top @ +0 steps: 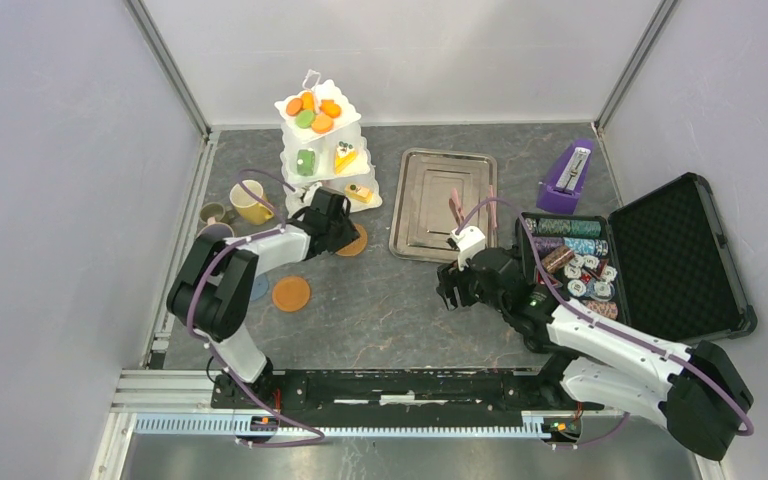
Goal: Serve the afternoon tea
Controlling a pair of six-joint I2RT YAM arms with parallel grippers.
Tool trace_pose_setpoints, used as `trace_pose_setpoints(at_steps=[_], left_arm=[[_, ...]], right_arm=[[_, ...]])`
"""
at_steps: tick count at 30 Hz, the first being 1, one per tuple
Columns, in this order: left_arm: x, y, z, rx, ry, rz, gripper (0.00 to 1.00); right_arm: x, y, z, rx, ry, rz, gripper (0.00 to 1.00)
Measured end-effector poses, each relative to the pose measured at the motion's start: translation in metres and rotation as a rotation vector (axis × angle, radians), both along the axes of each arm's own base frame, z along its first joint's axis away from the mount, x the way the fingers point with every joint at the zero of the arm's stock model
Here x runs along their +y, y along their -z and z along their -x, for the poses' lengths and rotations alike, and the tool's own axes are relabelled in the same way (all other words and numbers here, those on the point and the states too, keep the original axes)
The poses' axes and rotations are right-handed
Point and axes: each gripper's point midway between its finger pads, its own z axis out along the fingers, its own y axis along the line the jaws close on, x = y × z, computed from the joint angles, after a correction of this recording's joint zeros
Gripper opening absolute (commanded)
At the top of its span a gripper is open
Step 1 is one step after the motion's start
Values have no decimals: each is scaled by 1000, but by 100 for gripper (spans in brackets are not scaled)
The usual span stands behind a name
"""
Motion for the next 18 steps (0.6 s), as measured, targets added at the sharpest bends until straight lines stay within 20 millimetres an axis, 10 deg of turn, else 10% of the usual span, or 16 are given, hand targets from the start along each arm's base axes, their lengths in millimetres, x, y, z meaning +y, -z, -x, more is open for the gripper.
trace_pose_setpoints(at_steps=[12,18], left_arm=[[-38,-2,-5,-6,81,32,49],[-34,-6,2,26,82,9,66]], right_arm=[[-5,4,1,1,12,15,78],[-6,4,1,-1,13,18,80]])
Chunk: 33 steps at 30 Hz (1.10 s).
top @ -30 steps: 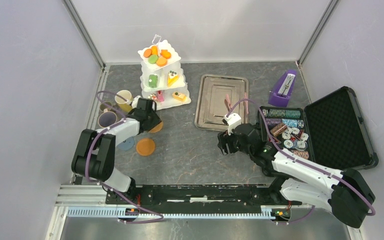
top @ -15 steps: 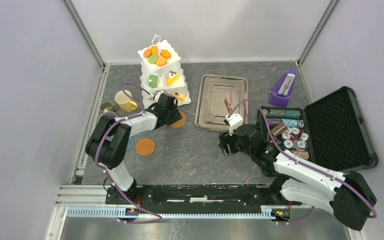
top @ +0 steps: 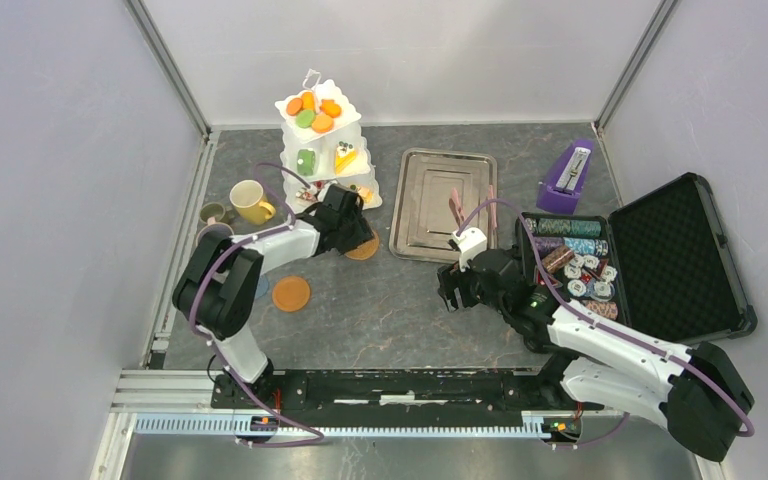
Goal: Serve the afternoon tea
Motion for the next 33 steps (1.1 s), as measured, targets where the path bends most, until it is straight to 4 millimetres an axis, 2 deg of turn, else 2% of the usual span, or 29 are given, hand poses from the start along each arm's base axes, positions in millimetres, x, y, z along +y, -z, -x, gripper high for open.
trace_pose_setpoints(at_steps=[2,4,6,9,11,13,15,17,19,23,26,29,31,33], left_arm=[[4,-7,7,9,11,-15,78],[9,-24,14,-5,29,-29,89],[17,-58,18,-70,50,-32,95],[36,-123,21,-220,55,-30,100],[63,-172,23,-332,14,-57,100],[102,-214,26,-424,-74,-106,100],[151,-242,33,-481,-202,-172,100],[193,-252,45,-490,-328,-239,100],[231,-250,59,-460,-451,-318,100],[273,-228,76,-341,-597,-394,100],[293,-200,80,-211,-681,-400,100],[312,-157,85,-37,-767,-381,100],[321,-133,94,44,-817,-366,99],[328,-113,106,107,-878,-339,94]], right_arm=[[0,0,0,-3,0,1,80],[-1,-2,-1,-8,-1,3,81],[-1,-3,-1,-15,0,3,82],[-2,-6,-1,-27,-1,2,82],[-2,-7,-2,-32,-3,1,82],[-2,-8,-2,-34,-6,3,82],[-2,-8,-2,-36,-8,3,82],[-2,-8,-2,-40,-9,1,82],[-1,-9,-3,-44,-14,-1,82],[0,-9,-2,-46,-26,3,82],[0,-9,-2,-49,-30,8,82],[-1,-10,-2,-52,-31,9,82],[-2,-12,-1,-59,-31,4,82],[-3,-13,-1,-63,-29,1,82]])
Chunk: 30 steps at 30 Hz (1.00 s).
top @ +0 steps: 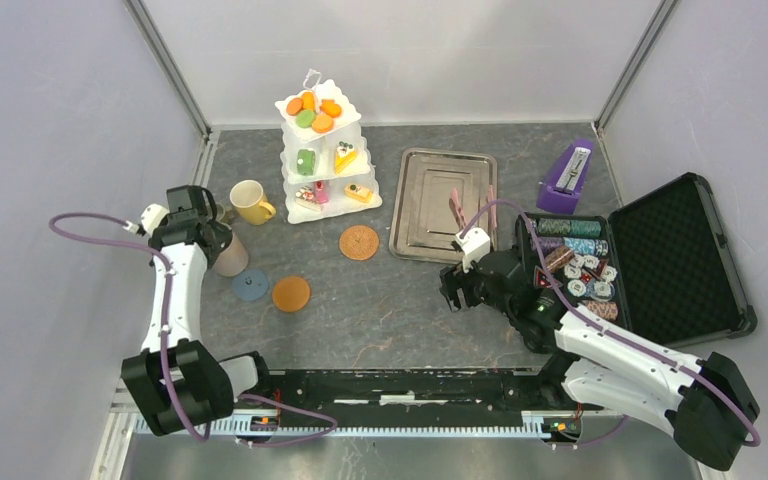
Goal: Serve the afternoon tea
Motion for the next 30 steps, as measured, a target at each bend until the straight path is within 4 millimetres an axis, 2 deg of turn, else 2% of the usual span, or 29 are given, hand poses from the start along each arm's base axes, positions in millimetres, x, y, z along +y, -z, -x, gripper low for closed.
trace_pose_setpoints(at_steps=[6,9,11,13,19,24,28,30], left_arm=[[1,26,10,5,-93,84,74],[2,34,2,-17,-119,116,66],[2,38,-3,-27,-136,133,53],[2,39,-7,-45,-149,148,42],[2,39,-9,-60,-162,158,32],[1,37,-7,-63,-169,160,3],[-2,33,8,-22,-175,161,2],[-3,25,13,-14,-159,156,2]], right_arm=[[-2,3,1,5,1,6,82],[-2,4,1,4,-1,10,82],[-3,4,1,4,0,16,82],[-4,4,1,3,2,19,82],[-4,4,1,0,0,24,82],[-5,5,1,-1,4,28,82],[-6,5,1,0,6,30,82],[-6,5,1,-1,6,31,82]])
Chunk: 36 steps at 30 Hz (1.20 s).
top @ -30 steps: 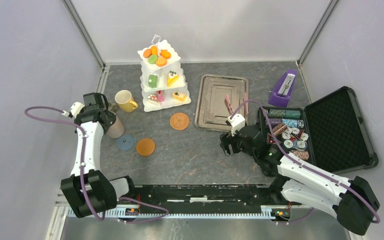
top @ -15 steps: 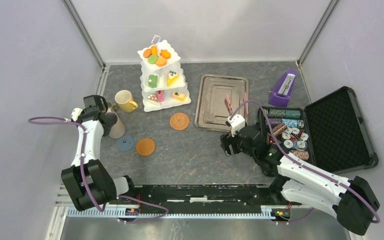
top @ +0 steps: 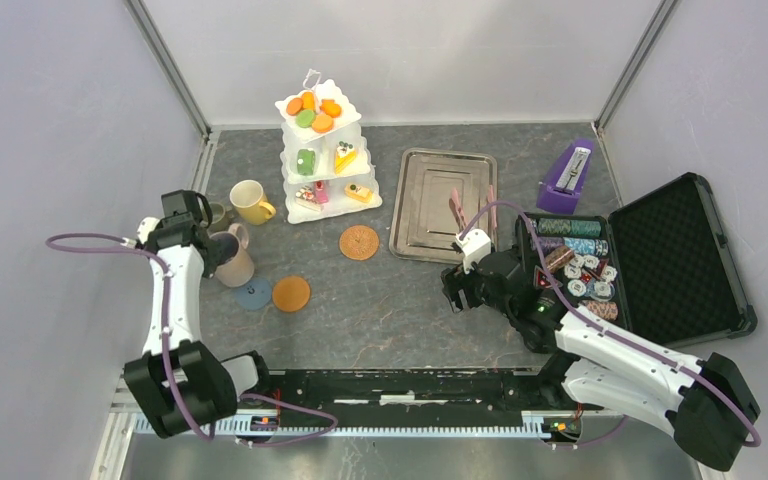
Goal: Serve the afternoon tea
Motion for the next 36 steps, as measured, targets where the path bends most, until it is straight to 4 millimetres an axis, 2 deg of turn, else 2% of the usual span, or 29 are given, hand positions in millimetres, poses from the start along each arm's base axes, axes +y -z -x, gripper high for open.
trace_pose_setpoints(at_steps=[4,6,7,10,13,17,20,24,29,36], left_arm=[[-6,-37,4,-30,78,-66,2],[-23,-72,-3,-86,213,-176,2],[-30,-80,-5,-108,250,-193,2],[-76,-113,-13,-233,514,-241,2],[-129,-131,-17,-359,804,-187,2],[-175,-122,-27,-384,1082,-104,2],[-203,-99,-42,-333,1222,-30,2],[-232,-55,-57,-211,1308,54,2],[-243,-30,-65,-141,1289,76,2],[-245,-24,-90,-182,1117,93,2]], right_arm=[[-1,0,0,-1,3,1,82],[-1,0,0,0,3,2,82],[-1,0,0,0,3,2,81],[-1,1,0,2,3,4,81],[-1,3,0,9,4,12,81],[-2,5,0,13,5,17,81],[-2,5,0,15,7,15,81],[-1,4,1,21,16,3,81],[-1,-1,2,18,29,-29,81],[-2,-4,3,20,37,-41,81]])
